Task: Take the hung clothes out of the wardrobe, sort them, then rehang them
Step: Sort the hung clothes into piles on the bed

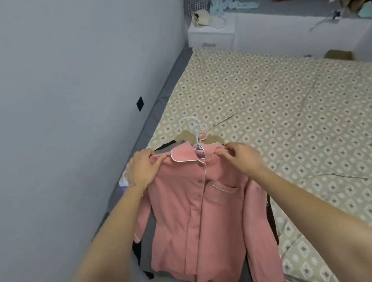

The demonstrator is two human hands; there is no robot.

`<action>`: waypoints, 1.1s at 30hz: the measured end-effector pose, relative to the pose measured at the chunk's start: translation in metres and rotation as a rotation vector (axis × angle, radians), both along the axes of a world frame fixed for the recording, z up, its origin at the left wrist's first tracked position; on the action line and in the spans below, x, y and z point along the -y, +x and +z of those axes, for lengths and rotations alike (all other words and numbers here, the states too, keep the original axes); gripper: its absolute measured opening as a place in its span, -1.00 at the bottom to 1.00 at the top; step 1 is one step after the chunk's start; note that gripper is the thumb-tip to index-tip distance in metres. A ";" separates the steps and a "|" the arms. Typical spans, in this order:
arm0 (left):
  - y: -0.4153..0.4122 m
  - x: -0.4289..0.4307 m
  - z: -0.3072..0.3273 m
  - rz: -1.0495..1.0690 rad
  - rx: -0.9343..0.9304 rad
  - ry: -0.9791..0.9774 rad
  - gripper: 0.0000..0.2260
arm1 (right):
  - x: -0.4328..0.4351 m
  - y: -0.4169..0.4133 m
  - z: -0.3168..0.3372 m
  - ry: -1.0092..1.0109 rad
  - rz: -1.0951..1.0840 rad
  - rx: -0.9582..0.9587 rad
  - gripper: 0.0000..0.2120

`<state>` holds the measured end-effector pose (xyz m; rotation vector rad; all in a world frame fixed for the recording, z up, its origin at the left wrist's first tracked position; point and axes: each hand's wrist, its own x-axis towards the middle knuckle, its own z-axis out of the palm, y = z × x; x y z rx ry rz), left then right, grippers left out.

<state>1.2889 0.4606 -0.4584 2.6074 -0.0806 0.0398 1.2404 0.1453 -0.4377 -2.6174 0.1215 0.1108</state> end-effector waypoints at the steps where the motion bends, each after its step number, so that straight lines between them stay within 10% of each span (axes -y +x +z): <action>1: 0.009 0.004 -0.007 -0.015 -0.017 0.020 -0.60 | 0.003 0.007 -0.009 0.008 -0.010 -0.027 -0.57; 21: 0.157 0.025 -0.182 -0.239 -0.328 0.216 -0.84 | 0.003 0.120 -0.185 -0.134 -0.219 -0.319 -0.73; 33: 0.117 0.083 -0.149 -0.373 -0.128 0.184 -0.53 | 0.018 0.064 -0.125 -0.217 -0.334 -0.297 -0.42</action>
